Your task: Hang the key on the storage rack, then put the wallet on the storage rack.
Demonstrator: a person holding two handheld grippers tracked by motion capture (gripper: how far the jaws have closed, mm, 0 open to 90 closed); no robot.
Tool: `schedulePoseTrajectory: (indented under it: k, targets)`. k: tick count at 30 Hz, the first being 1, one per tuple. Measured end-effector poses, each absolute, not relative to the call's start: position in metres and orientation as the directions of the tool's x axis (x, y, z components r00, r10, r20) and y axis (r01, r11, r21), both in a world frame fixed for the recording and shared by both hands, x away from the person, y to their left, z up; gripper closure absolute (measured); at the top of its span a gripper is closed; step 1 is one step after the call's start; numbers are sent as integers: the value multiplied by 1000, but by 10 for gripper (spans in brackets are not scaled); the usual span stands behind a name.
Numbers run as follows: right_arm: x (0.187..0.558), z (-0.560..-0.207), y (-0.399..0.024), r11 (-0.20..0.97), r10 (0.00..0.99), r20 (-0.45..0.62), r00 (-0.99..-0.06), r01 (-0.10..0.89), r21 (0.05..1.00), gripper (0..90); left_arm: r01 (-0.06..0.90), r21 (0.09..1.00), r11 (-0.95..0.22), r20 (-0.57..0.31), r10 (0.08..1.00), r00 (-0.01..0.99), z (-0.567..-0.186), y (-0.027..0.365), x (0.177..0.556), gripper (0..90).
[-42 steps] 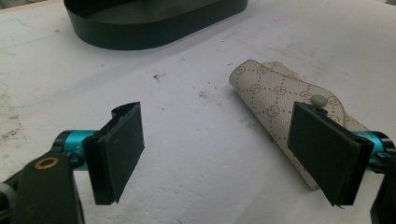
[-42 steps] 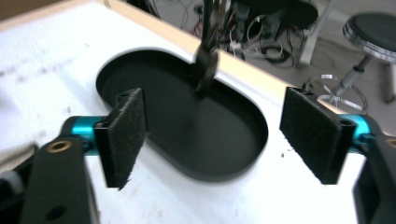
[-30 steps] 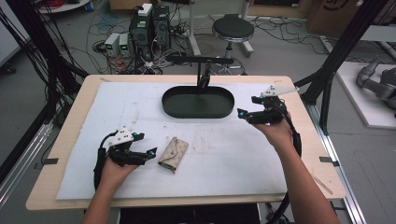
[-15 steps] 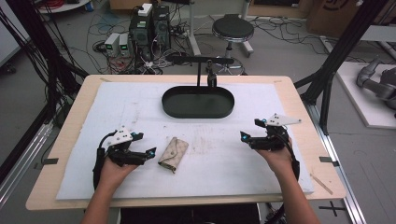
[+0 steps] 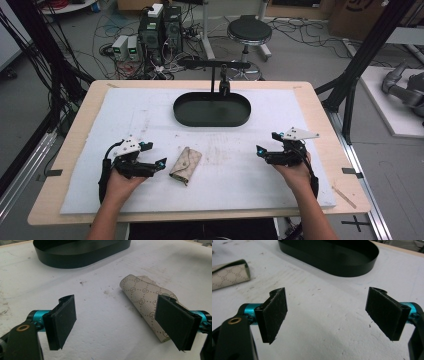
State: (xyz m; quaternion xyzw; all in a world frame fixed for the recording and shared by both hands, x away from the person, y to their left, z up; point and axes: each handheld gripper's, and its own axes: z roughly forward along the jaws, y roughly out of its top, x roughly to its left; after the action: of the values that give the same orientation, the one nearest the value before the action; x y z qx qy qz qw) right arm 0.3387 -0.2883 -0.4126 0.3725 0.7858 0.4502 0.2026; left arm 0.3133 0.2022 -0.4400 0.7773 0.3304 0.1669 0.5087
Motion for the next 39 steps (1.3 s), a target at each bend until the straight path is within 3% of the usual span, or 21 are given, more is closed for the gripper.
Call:
schedulePoseTrajectory:
  k: [29,39]
  targets:
    - [343,-414,-292,300,768,33,-640,404,864,182,424,860,-284,-136,673,727,-433,167,300,137]
    - [343,-414,-289,314,764,22,-645,401,861,182,432,827,-360,-89,675,732,-439,138,298,133]
